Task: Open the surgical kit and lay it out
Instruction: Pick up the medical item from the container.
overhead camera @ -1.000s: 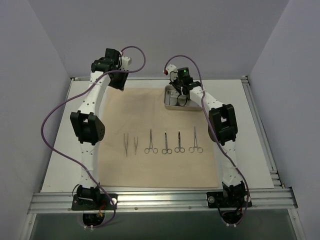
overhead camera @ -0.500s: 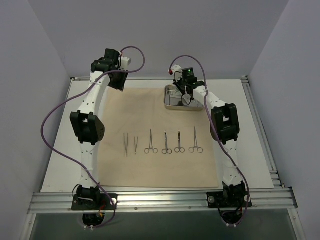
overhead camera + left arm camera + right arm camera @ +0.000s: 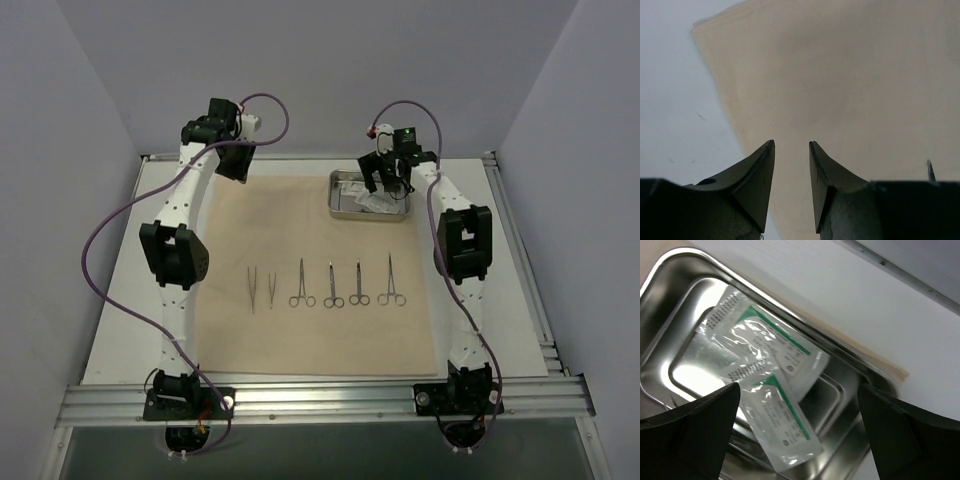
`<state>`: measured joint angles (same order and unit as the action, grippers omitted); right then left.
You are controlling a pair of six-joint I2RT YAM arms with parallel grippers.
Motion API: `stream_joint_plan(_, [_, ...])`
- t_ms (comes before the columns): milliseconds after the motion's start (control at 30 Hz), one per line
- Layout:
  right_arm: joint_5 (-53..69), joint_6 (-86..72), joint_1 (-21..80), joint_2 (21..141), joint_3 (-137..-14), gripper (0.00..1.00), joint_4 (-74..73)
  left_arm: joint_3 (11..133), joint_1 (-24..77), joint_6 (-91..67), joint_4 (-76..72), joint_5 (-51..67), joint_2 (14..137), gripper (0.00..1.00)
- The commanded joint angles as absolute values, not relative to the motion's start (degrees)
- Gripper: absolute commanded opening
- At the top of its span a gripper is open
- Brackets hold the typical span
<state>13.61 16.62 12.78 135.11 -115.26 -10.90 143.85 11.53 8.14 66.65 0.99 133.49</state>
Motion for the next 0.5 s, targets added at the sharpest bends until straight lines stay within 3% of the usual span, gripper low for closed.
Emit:
stream_joint_plan(0, [19.95, 17.90, 9.05, 134.56, -119.80, 1.00, -20.99, 143.88, 10.99, 7.91, 65.13, 2.11, 131.66, 0.43])
stream_joint_plan(267, [23.29, 22.06, 9.14, 138.86, -123.83, 0.97, -31.46, 144.32, 10.90, 7.82, 65.21, 2.46, 132.01, 0.43])
stream_joint_plan(467, [20.14, 23.03, 10.19, 136.68, -122.00, 0.93, -29.89, 144.05, 10.90, 7.91, 65.13, 2.29, 131.75, 0.43])
